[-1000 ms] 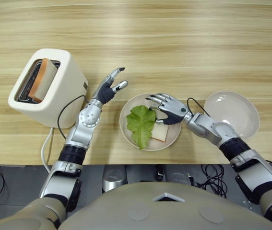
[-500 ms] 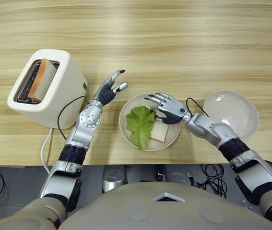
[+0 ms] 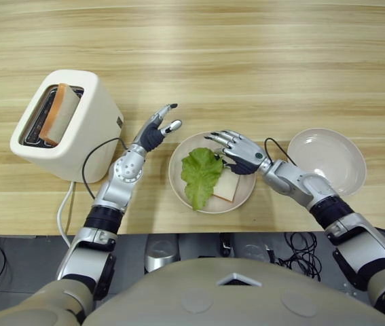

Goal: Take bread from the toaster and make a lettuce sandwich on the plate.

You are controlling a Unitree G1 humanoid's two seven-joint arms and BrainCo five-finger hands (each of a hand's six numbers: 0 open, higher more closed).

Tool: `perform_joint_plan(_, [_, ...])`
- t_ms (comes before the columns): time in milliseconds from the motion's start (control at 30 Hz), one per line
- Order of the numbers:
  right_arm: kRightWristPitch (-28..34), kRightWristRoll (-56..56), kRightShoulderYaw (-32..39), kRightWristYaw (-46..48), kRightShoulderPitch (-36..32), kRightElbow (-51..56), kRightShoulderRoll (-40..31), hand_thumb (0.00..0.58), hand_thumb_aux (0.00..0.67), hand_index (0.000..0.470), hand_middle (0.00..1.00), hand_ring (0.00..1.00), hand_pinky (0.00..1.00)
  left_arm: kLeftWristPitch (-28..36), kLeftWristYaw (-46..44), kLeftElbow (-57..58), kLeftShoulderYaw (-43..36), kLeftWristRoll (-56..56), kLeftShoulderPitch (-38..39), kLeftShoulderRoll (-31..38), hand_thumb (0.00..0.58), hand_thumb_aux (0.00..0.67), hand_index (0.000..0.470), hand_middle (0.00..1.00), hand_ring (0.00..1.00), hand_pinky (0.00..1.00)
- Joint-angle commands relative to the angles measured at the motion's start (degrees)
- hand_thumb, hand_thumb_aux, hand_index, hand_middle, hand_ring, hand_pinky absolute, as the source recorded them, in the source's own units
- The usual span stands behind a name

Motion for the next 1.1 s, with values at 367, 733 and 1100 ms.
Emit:
perform_joint_plan(367, [0.2,5.7,-6.5,3.6,7.1,-9.3,-7.4,0.580,0.670,0.460,0.00,0.00,0.00,0.2,0.4,1.7,-0.6,0.5,-0.4,-0.1,0.000,0.000,0.000,0.00,0.00,0.00])
perform_joint_plan(733, [-0.2,7.6,-7.9,6.8,12.0,-11.6,-8.4,0.580,0.670,0.460,0.00,0.00,0.00,0.4,1.0,1.7,-0.8,0.7,-0.4,-0.2,0.000,0.000,0.000,0.00,0.00,0.00])
perform_joint_plan(1100, [-0.1,8.0,-9.0,7.2,11.6,-11.5,-7.6,0.000,0.000,0.000,0.00,0.00,0.00,0.4,1.2,2.5,-0.9,1.0,-0.8,-0.1,0.000,0.000,0.000,0.00,0.00,0.00])
